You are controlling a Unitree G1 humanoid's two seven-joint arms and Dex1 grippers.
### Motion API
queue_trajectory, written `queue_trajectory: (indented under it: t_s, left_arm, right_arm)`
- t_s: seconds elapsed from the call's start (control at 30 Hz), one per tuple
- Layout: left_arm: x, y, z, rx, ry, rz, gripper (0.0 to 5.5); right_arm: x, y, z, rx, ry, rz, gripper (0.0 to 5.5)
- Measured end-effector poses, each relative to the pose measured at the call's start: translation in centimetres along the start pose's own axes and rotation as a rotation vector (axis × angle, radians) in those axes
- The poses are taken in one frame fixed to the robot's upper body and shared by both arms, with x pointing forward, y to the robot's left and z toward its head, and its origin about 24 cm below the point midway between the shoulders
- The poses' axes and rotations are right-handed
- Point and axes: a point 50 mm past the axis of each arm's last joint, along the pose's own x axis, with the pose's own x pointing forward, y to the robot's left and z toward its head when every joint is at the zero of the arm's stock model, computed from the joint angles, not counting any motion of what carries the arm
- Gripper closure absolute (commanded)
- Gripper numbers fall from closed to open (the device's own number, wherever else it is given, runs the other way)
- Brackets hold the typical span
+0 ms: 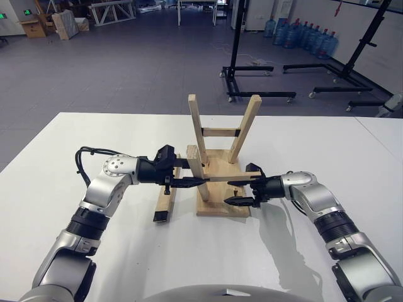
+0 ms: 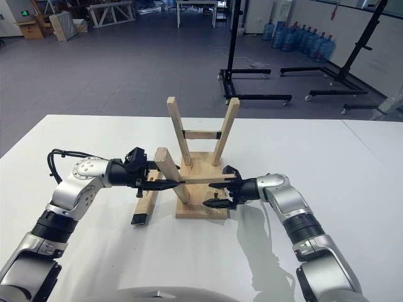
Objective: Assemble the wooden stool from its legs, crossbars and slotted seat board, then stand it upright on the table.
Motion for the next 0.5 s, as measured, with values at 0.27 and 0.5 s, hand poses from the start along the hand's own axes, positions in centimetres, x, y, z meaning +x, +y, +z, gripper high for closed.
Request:
queue_trajectory:
  t_s: [0.27, 0.5]
  left_arm:
    - [0.1, -0.9, -3.0, -0.138, 0.015, 0.014, 2.69]
    - [-1.1, -1.8, -3.9, -0.218, 0.085, 0.059, 1.87]
  right_arm:
    - [0.3, 0.2, -0.1, 0.016, -0.034, -0.001, 1.32]
    - [0.4, 0.4, -0.1, 0.025, -0.073, -0.032, 1.32]
